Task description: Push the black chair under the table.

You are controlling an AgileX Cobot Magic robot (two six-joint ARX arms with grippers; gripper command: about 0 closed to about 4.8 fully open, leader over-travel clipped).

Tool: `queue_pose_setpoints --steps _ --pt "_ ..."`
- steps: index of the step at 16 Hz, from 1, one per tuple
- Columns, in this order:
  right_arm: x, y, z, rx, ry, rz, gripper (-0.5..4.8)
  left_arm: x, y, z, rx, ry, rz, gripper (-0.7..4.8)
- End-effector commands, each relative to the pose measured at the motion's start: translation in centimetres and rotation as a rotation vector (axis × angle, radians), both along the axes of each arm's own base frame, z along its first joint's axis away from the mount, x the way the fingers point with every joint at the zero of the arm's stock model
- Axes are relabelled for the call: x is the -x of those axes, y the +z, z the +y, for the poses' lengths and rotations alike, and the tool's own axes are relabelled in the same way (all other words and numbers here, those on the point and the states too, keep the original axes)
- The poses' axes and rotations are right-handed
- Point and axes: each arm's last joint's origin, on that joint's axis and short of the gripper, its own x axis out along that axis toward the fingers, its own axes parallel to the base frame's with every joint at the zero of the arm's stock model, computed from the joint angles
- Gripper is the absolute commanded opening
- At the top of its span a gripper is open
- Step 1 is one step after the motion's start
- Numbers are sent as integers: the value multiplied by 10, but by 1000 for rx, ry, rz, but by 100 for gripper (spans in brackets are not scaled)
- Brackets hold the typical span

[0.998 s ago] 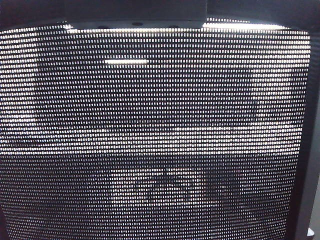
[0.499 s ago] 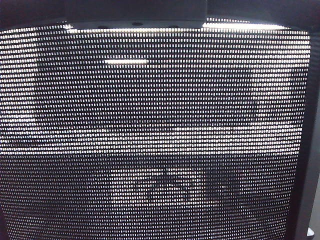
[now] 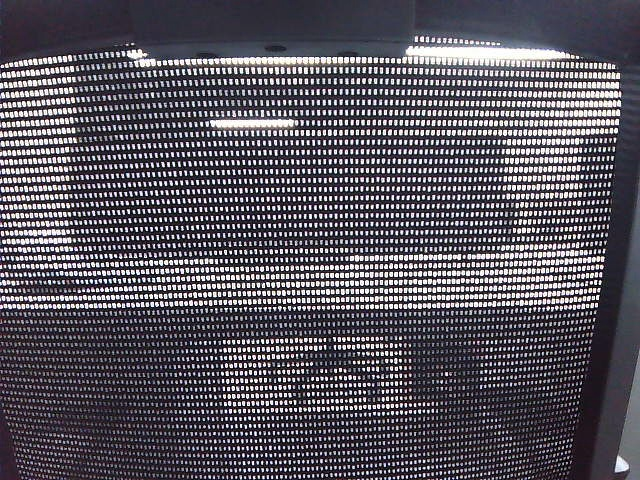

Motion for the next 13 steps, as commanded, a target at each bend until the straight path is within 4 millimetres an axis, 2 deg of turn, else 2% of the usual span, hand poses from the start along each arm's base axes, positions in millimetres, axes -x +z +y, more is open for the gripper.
queue_pose_setpoints --steps 1,4,8,9,11,13 --pt "16 19 0 -89 22 72 -3 17 33 1 -2 22 1 -6" --pt "22 25 3 -237 185 109 -3 33 53 -2 5 -84 23 -6" --pt "23 18 8 -339 343 231 -3 57 72 -5 40 -214 93 -6" --pt "24 18 9 -372 384 243 -4 61 67 -7 48 -281 182 -6" --pt "24 17 9 -370 401 258 -4 63 49 -7 70 -277 368 -6" --pt "24 15 11 -370 442 291 -4 63 42 -7 52 -275 422 -6"
